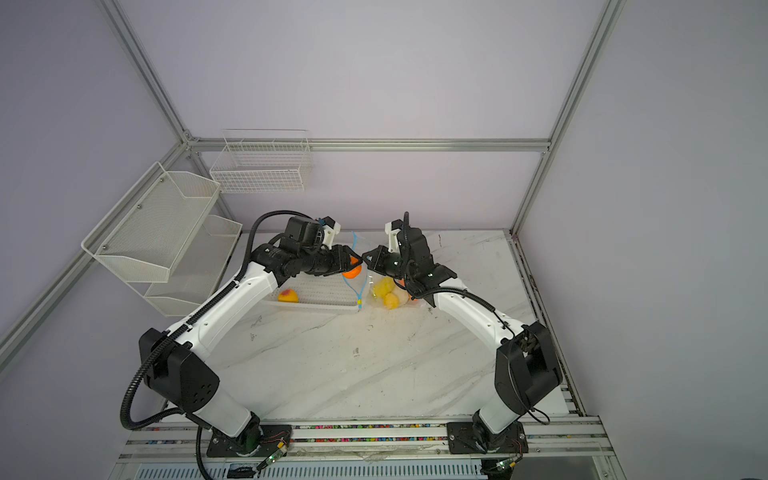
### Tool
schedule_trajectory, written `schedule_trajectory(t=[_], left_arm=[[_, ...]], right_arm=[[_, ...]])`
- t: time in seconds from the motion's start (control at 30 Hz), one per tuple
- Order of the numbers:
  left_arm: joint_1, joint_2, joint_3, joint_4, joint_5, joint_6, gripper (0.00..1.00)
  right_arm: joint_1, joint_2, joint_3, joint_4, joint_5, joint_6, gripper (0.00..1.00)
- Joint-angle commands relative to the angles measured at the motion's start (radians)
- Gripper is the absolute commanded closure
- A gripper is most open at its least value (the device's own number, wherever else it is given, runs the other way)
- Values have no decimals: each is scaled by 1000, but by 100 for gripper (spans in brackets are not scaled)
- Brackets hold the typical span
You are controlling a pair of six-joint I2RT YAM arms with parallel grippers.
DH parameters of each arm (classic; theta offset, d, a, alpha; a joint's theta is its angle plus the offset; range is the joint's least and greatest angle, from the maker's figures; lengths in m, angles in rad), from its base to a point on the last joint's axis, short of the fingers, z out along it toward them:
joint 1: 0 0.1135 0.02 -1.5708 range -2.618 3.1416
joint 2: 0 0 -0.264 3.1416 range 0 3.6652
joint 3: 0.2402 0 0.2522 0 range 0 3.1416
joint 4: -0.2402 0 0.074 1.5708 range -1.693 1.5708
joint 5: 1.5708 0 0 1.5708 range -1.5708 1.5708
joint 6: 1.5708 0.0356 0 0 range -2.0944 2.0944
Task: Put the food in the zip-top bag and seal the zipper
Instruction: 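Lower the orange into the bag and open the left gripper, then lift the left gripper out of the bag and lower it toward the dark avocado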
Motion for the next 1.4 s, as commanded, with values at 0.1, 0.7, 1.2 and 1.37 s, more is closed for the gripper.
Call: schedule_trajectory(t=[0.1,0.7,1.2,1.37], left_arm=[[-8,6,-10,41,10,-11,43],[-14,5,-10,44,1,-13,34],[-15,-25,-10,44,-23,-7,33],[-15,-56,-2,36,-42,5,33]], right_arm=[[5,4,29,15,-5,5,100],[5,1,22,15,-3,5,100],[5,-7,16,12,1,5,100],[5,-13,11,9,7,4,100]])
